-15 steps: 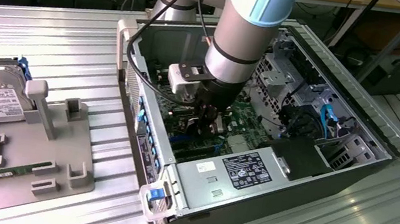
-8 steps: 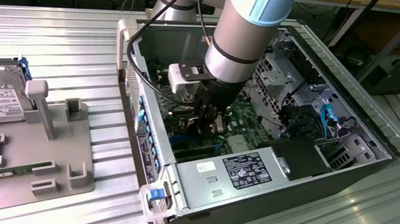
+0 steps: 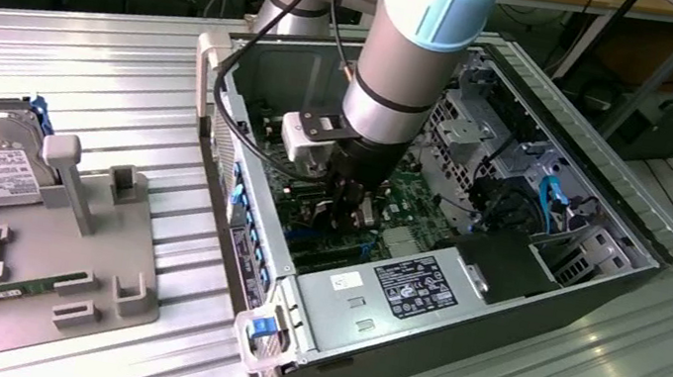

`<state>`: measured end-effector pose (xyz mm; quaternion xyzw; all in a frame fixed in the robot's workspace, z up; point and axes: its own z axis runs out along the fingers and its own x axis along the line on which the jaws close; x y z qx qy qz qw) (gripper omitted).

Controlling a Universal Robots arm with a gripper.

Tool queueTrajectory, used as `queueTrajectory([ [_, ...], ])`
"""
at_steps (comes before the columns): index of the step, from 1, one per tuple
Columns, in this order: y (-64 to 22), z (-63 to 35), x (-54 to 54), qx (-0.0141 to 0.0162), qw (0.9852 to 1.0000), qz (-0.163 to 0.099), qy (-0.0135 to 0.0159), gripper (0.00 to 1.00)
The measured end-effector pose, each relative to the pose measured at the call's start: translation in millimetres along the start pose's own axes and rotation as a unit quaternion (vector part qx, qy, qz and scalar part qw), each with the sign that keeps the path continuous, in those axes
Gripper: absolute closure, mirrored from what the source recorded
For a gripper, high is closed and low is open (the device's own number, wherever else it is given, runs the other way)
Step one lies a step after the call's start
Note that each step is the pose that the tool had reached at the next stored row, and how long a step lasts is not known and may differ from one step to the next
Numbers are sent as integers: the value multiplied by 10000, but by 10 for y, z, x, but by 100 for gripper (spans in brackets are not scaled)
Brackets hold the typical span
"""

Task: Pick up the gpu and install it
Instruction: 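Insert the gpu into the slot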

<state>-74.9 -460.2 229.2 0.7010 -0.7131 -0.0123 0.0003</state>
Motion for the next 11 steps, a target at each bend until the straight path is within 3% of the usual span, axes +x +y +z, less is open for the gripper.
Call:
queueTrajectory([
  [6, 0, 7, 0, 0, 10000, 0, -1, 72],
  [11, 1, 79, 3, -3, 10000, 0, 5, 72],
])
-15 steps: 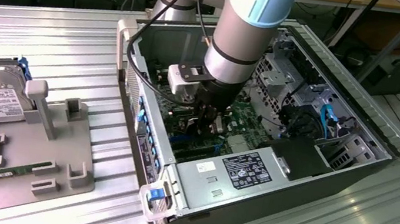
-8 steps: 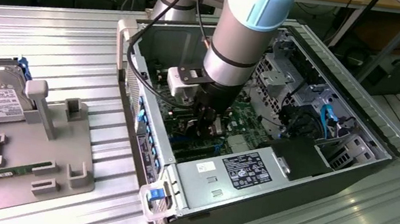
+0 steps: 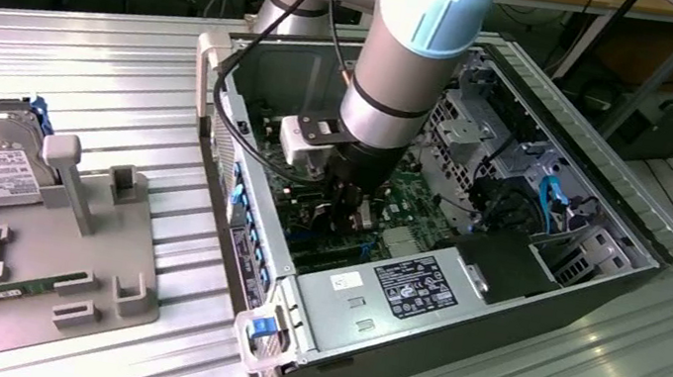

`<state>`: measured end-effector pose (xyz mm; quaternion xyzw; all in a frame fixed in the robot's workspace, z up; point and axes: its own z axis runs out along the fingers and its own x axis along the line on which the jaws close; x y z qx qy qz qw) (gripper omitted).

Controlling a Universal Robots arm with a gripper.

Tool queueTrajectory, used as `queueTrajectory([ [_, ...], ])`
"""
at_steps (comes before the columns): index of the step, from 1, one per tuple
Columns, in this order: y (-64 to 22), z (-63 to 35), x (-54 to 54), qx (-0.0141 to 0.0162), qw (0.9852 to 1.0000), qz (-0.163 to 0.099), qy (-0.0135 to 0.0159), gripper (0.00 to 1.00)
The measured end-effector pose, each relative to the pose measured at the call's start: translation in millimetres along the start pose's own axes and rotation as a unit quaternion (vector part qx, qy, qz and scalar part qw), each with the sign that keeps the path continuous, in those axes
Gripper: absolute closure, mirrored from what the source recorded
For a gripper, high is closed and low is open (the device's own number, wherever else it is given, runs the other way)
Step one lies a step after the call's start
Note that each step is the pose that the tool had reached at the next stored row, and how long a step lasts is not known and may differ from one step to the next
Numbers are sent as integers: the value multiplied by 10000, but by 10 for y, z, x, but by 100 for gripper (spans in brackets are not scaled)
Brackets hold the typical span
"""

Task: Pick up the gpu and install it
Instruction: 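Insert the gpu into the slot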

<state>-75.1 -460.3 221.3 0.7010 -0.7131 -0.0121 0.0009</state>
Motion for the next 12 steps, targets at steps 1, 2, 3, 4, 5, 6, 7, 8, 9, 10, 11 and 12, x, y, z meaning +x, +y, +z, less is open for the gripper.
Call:
queueTrajectory([
  [1, 0, 4, 0, 1, 10000, 0, -1, 72],
  [2, 0, 5, 0, 2, 10000, 0, -3, 72],
  [3, -1, 8, -1, 3, 10000, 0, -6, 72],
  [4, -1, 9, -2, 4, 10000, 0, -7, 72],
  [5, -1, 9, -2, 4, 10000, 0, -7, 72],
  [6, -1, 9, -1, 4, 10000, 0, -7, 72],
  [7, -2, 10, -2, 5, 10000, 0, -9, 72],
  [8, -6, 26, -7, 16, 10000, -1, -29, 71],
  [9, -3, 17, -4, 8, 10000, -1, -15, 71],
  [10, -3, 14, -3, 7, 10000, -1, -13, 71],
  [11, -2, 1, -1, 3, 10000, -1, -2, 65],
  [12, -1, -3, -2, 6, 10000, -1, -8, 65],
])
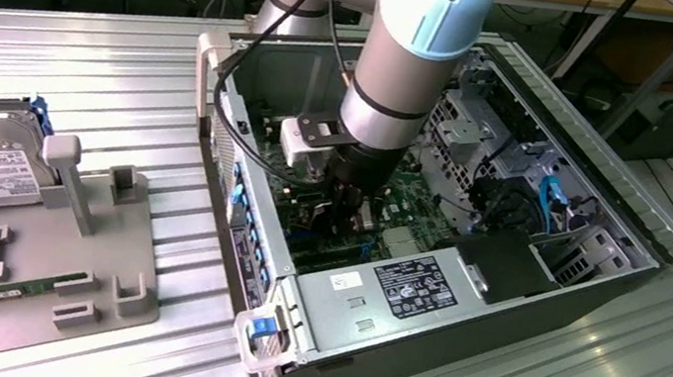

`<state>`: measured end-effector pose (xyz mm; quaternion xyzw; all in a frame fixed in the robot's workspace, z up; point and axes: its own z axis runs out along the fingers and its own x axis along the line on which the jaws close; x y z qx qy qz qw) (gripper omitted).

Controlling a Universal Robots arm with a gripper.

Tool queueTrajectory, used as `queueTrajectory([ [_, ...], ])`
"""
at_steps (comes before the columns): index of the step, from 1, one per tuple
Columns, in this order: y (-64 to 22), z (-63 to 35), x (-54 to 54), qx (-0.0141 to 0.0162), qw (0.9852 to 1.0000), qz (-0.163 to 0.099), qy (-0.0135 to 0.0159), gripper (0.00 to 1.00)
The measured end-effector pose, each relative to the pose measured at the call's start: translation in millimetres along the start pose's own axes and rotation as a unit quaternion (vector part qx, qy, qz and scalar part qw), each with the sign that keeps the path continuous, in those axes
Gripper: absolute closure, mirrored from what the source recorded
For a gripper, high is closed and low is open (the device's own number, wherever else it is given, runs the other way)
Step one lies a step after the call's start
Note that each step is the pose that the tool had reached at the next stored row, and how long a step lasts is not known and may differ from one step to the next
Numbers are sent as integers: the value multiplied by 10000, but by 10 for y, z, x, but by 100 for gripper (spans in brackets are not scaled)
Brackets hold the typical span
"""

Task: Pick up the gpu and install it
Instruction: 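Insert the gpu into the slot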

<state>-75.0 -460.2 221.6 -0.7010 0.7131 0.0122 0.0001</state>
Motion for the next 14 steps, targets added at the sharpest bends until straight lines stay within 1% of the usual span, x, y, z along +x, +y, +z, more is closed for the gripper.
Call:
queueTrajectory([
  [2, 1, -43, -1, 6, 10000, 0, 0, 65],
  [5, 3, -180, -3, 19, 10000, 0, 0, 65],
  [8, 7, -426, -8, 41, 10000, -1, 1, 65],
  [12, 11, -608, -11, 52, 10000, -1, 6, 65],
  [13, 12, -677, -12, 57, 10000, -1, 7, 65],
  [14, 13, -710, -13, 59, 10000, -1, 10, 65],
])
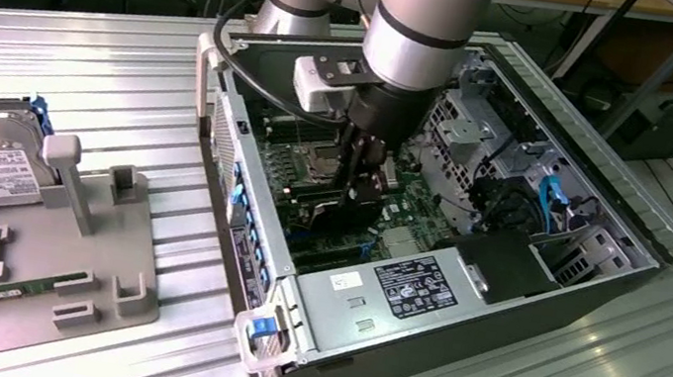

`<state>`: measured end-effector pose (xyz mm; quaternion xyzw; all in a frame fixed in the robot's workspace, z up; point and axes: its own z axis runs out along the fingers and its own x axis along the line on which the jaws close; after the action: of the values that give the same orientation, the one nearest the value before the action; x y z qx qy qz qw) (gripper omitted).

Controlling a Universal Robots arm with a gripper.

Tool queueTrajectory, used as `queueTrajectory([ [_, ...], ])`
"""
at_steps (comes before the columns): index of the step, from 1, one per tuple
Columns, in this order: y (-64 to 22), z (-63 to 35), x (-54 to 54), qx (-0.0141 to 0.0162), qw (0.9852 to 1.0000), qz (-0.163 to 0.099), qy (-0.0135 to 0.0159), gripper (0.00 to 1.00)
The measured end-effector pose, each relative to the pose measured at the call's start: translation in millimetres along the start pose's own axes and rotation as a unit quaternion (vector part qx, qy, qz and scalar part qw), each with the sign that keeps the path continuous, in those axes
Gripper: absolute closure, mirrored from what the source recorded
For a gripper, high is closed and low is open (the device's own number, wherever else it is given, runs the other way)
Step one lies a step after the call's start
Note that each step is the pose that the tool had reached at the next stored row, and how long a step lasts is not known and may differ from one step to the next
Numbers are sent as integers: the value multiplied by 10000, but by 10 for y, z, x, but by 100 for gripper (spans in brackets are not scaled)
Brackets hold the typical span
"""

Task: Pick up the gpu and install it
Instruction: 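Insert the gpu into the slot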

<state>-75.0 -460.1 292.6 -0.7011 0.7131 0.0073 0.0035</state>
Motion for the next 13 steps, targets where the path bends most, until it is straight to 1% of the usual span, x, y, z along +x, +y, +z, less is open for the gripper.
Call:
queueTrajectory([
  [4, 0, 1, 0, 1, 10000, 0, -1, 66],
  [7, 0, 0, 0, 0, 10000, 0, 0, 85],
  [8, 0, 0, 0, 1, 10000, 0, 0, 85],
  [9, 0, 0, 0, 0, 10000, 0, 0, 89],
  [13, 0, 0, 0, 0, 10000, 0, 0, 89],
])
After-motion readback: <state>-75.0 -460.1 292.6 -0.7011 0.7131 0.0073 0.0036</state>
